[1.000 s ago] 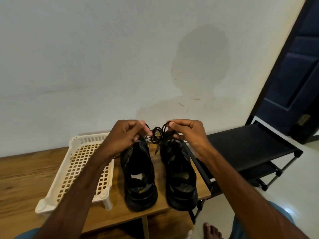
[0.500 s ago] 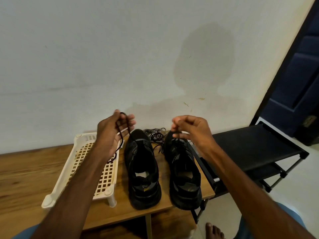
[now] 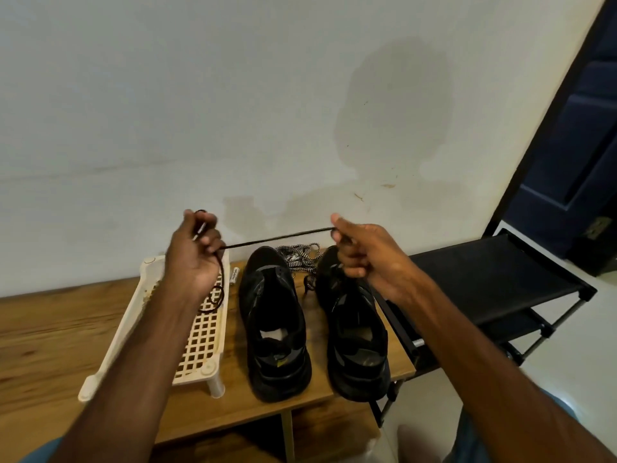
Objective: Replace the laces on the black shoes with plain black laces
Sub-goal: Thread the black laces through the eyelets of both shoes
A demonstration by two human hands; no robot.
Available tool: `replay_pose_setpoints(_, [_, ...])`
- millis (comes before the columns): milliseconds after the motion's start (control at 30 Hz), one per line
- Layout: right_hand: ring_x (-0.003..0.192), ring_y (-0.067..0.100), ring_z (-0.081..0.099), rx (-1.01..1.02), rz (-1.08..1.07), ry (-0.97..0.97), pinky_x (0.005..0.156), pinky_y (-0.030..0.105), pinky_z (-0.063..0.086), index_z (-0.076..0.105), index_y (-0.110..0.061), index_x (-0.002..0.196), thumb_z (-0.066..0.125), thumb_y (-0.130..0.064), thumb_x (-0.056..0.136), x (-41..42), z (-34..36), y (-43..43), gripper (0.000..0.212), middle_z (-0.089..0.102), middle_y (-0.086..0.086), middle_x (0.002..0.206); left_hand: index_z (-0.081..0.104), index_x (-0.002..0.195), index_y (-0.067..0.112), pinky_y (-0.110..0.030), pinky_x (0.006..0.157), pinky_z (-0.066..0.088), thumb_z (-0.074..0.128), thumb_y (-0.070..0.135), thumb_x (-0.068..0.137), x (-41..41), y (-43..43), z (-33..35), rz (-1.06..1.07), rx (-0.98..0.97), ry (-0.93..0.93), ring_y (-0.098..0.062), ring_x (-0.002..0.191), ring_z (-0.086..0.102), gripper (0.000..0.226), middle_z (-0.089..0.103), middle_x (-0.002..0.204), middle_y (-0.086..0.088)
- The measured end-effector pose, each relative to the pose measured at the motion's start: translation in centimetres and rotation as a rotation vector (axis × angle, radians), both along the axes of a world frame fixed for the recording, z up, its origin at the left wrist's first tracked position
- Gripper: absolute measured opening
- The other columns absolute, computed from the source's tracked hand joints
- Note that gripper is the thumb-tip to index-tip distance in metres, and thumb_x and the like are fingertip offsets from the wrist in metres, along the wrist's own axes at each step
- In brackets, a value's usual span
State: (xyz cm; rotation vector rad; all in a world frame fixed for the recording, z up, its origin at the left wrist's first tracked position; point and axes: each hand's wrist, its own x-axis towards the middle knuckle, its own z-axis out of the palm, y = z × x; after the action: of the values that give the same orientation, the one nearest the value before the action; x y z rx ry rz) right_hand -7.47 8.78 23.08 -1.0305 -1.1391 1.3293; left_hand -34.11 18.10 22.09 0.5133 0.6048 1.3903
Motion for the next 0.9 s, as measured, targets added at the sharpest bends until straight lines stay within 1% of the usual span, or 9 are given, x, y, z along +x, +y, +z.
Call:
replay_pose_setpoints(100, [0.05, 0.007, 0.018, -0.008, 0.006, 0.234, 0.043, 0.021, 0.018, 0.066, -0.02, 0.084, 0.057, -0.043, 0.102, 0.8, 0.3, 0.3, 0.031, 0.022, -0.008, 0.062, 0.067, 0.089, 0.014, -0.013, 0.043, 0.028, 0.051, 0.039, 0.105, -1.1, 0.1, -0.4, 0.03, 0.085, 0.35, -0.004, 0.048, 0.035, 0.033, 0.075, 0.093, 0.004])
replay_pose_setpoints(200, [0.052, 0.009, 0.017, 0.009, 0.033, 0.1, 0.044, 0.024, 0.015, 0.072, -0.018, 0.099, 0.052, -0.039, 0.105, -0.1, -0.1, 0.4, 0.029, 0.023, -0.007, 0.064, 0.078, 0.104, 0.017, -0.01, 0.048, 0.039, 0.053, 0.059, 0.098, 2.2, -1.9, -0.2, -0.194, 0.354, 0.913, -0.001, 0.054, 0.048, 0.049, 0.079, 0.101, 0.002])
replay_pose_setpoints(267, [0.052, 0.009, 0.019, -0.006, 0.06, -0.009, 0.044, 0.023, 0.015, 0.071, -0.018, 0.098, 0.052, -0.04, 0.106, -1.2, -0.5, 0.3, 0.03, 0.026, -0.006, 0.063, 0.08, 0.103, 0.027, -0.014, 0.051, 0.039, 0.057, 0.063, 0.094, 5.1, -3.5, -0.4, -0.377, 0.472, 1.053, -0.001, 0.053, 0.049, 0.044, 0.077, 0.086, 0.007])
replay_pose_setpoints(433, [0.051, 0.009, 0.02, -0.096, -0.035, 0.002, 0.042, 0.02, 0.018, 0.06, -0.023, 0.077, 0.056, -0.044, 0.103, -1.0, -0.2, 0.1, 0.034, 0.028, -0.007, 0.062, 0.08, 0.096, 0.021, -0.011, 0.05, 0.04, 0.062, 0.038, 0.1, 5.8, -3.1, -0.6, -0.371, 0.552, 1.037, 0.001, 0.053, 0.051, 0.025, 0.063, 0.067, 0.009])
replay_pose_setpoints(567, [0.049, 0.007, 0.017, -0.084, -0.037, 0.214, 0.04, 0.02, 0.018, 0.053, -0.025, 0.07, 0.055, -0.043, 0.103, 0.6, 0.5, 0.1, 0.038, 0.024, -0.009, 0.059, 0.061, 0.086, 0.025, -0.012, 0.04, 0.019, 0.046, 0.021, 0.107, 0.7, 0.7, -0.4, -0.215, 0.119, 0.368, -0.001, 0.043, 0.029, 0.026, 0.045, 0.06, 0.012])
replay_pose_setpoints(667, [0.044, 0.004, 0.019, -0.04, -0.055, 0.499, 0.037, 0.019, 0.017, 0.056, -0.023, 0.072, 0.052, -0.038, 0.104, 1.6, 0.9, 0.2, 0.036, 0.026, -0.011, 0.053, 0.052, 0.084, 0.023, -0.019, 0.036, 0.02, 0.036, 0.013, 0.109, -4.0, 2.5, -1.7, 0.04, -0.204, -0.006, -0.005, 0.037, 0.025, 0.031, 0.045, 0.054, 0.009])
replay_pose_setpoints(733, [0.044, 0.004, 0.017, -0.03, -0.061, 0.571, 0.036, 0.019, 0.015, 0.058, -0.021, 0.076, 0.05, -0.035, 0.105, 1.7, 0.8, 0.4, 0.033, 0.026, -0.011, 0.052, 0.053, 0.087, 0.021, -0.02, 0.037, 0.021, 0.037, 0.013, 0.108, -4.8, 2.6, -2.8, 0.063, -0.296, -0.024, -0.006, 0.036, 0.025, 0.028, 0.048, 0.055, 0.01])
replay_pose_setpoints(833, [0.045, 0.004, 0.018, -0.055, -0.028, 0.512, 0.037, 0.018, 0.016, 0.062, -0.019, 0.085, 0.049, -0.032, 0.105, 0.7, 0.4, 0.7, 0.028, 0.028, -0.011, 0.054, 0.058, 0.105, 0.018, -0.015, 0.037, 0.02, 0.052, 0.021, 0.103, -2.3, 1.9, -3.1, -0.066, -0.181, 0.23, -0.003, 0.04, 0.03, 0.007, 0.06, 0.068, 0.011])
replay_pose_setpoints(900, [0.045, 0.004, 0.022, -0.078, 0.019, 0.468, 0.038, 0.018, 0.018, 0.067, -0.017, 0.091, 0.051, -0.031, 0.105, -0.1, 0.1, 0.8, 0.025, 0.029, -0.011, 0.056, 0.064, 0.114, 0.012, -0.014, 0.037, 0.023, 0.057, 0.033, 0.101, 0.1, 1.2, -2.9, -0.17, -0.074, 0.448, -0.003, 0.047, 0.034, 0.026, 0.071, 0.085, 0.004])
